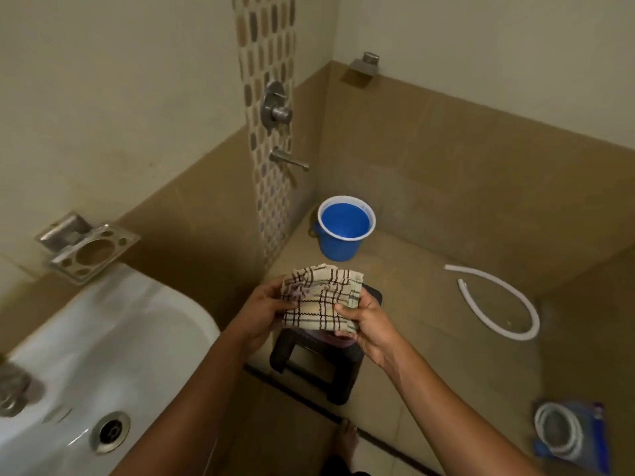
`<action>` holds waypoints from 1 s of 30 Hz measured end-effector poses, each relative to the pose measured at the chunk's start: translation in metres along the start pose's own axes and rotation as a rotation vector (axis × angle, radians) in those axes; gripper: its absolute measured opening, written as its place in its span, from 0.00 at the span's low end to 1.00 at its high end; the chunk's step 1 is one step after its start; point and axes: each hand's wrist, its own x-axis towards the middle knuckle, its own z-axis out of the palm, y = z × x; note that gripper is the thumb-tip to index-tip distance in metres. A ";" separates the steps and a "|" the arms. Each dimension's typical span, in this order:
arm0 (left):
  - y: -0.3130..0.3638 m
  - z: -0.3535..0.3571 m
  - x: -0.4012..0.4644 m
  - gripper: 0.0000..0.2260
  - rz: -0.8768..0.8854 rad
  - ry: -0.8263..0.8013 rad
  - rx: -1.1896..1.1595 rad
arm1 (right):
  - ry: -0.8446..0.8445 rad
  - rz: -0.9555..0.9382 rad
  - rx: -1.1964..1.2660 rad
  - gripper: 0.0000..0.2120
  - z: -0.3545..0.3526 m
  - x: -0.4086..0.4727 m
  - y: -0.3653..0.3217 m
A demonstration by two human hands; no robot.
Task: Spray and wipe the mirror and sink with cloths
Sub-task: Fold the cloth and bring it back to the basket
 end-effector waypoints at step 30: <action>-0.103 0.097 0.159 0.16 -0.391 0.067 0.287 | 0.229 0.275 -0.082 0.12 -0.137 0.107 0.030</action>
